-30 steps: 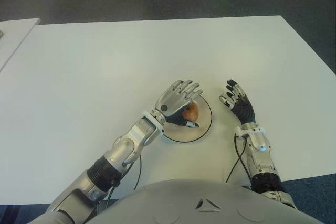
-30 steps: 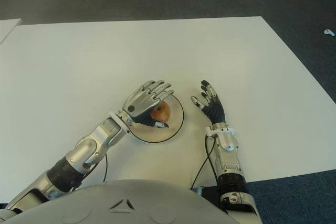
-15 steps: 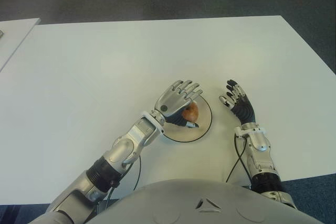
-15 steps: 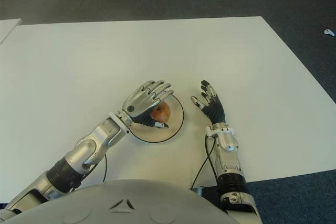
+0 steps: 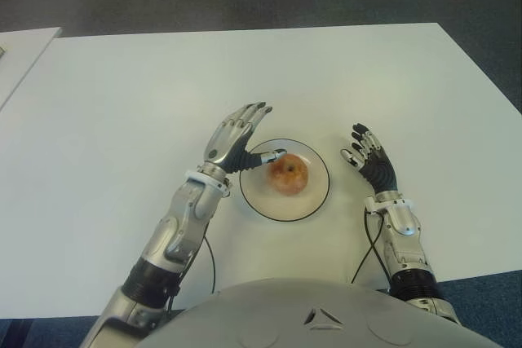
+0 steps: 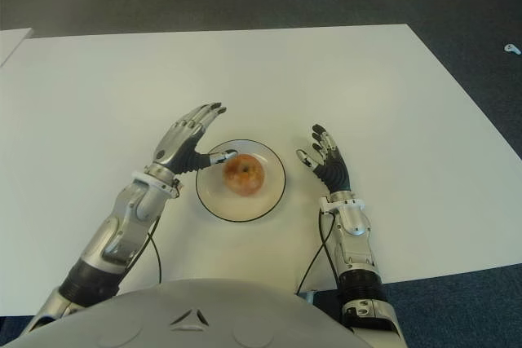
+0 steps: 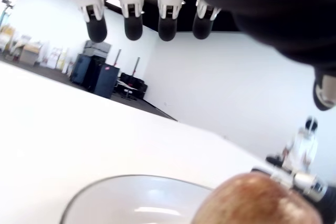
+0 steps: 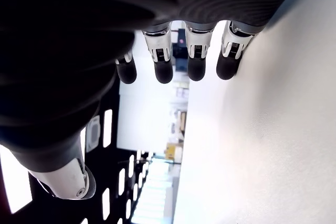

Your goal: Put the apples into the plate.

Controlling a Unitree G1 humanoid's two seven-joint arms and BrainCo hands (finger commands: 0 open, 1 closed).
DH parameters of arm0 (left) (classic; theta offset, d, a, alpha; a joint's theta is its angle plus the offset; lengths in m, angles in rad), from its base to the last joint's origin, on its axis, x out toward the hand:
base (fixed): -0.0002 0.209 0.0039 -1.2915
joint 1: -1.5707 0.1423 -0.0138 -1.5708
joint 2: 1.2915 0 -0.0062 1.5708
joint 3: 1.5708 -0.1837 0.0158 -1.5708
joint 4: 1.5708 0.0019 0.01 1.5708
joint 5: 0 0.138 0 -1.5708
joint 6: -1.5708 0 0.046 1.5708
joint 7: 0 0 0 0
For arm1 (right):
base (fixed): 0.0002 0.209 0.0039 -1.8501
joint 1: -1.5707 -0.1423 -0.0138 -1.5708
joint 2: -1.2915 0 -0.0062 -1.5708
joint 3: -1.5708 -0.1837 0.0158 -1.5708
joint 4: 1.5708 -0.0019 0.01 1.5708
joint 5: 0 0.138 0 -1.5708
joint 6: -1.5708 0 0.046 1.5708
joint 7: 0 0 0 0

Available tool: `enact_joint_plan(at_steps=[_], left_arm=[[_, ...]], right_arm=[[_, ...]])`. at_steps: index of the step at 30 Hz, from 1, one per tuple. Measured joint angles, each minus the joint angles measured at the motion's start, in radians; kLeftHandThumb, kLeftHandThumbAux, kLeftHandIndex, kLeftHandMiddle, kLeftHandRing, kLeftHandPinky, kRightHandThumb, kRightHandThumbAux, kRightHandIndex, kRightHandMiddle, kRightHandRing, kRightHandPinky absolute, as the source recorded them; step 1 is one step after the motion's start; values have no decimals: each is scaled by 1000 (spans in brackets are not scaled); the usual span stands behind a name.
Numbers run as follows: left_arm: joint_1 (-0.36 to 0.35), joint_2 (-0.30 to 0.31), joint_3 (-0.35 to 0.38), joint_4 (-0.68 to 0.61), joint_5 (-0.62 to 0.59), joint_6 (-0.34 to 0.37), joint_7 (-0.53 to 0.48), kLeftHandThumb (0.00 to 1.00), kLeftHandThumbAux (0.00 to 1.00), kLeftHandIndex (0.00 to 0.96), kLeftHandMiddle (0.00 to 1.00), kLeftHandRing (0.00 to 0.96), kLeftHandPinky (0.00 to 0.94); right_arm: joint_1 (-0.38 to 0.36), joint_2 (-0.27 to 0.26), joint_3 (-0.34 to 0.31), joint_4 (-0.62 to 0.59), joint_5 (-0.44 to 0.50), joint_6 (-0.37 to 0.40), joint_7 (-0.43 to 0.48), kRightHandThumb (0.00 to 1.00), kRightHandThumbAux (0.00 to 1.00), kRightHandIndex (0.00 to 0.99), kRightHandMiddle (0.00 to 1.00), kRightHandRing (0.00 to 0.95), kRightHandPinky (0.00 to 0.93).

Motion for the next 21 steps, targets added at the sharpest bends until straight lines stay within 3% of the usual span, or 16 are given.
enact_joint_plan(at_steps=[5, 12, 16, 21], left_arm=[[83, -69, 75, 25, -205, -114, 46, 121, 353, 64, 40, 30, 95], [146, -184, 176, 222, -470, -357, 129, 77, 381, 107, 70, 52, 110], [166, -209, 218, 368, -578, -484, 130, 58, 388, 135, 87, 67, 126], [175, -227, 242, 475, -646, -588, 109, 55, 391, 164, 104, 84, 152]], right_arm=[[5, 0, -1, -2, 3, -1, 4, 121, 690, 12, 0, 0, 0], [15, 6, 0, -4, 19, 0, 17, 128, 697, 12, 0, 0, 0], [17, 6, 0, -6, 22, 0, 26, 137, 705, 14, 0, 0, 0], [18, 6, -1, -7, 31, 0, 34, 144, 711, 14, 0, 0, 0]])
